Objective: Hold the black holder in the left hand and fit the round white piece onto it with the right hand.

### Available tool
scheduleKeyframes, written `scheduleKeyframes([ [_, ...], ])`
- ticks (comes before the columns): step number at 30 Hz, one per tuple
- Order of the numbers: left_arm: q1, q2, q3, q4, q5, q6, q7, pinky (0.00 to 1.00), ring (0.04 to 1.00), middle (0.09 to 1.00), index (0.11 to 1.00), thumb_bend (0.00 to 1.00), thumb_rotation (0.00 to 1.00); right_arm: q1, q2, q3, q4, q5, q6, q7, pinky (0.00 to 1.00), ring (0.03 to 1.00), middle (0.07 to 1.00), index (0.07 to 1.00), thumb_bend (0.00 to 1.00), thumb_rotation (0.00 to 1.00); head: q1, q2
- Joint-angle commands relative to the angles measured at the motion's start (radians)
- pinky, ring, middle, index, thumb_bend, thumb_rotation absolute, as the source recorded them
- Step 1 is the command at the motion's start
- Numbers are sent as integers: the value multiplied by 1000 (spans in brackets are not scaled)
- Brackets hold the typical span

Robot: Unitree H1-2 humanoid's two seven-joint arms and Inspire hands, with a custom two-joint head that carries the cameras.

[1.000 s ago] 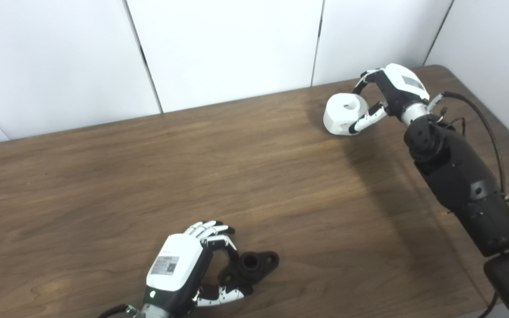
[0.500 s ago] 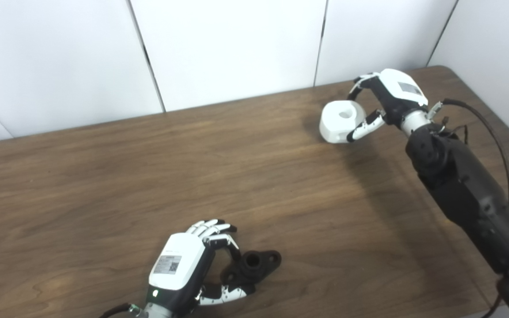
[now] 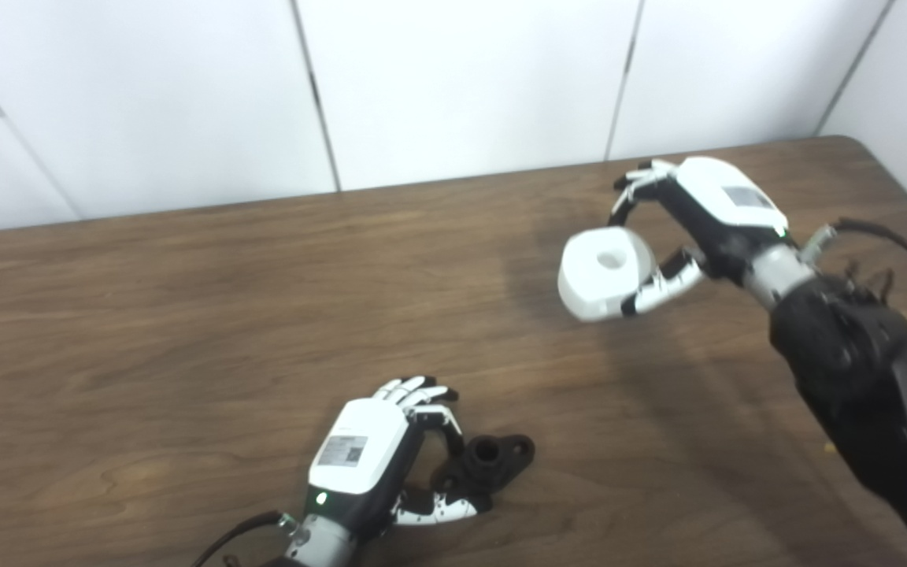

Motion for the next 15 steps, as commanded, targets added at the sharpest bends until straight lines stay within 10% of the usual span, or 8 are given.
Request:
scheduleKeyframes([
  [1,35,17,-24,81,42,66,-98,883,888,817,490,516,48,-16,8,-18,-71,-32,8,23,930,922,837,484,524,138,1,3],
  [15,27,13,-36,76,41,82,-102,881,889,821,491,516,48,120,79,-11,-260,-56,-20,152,928,917,832,484,523,136,14,33],
])
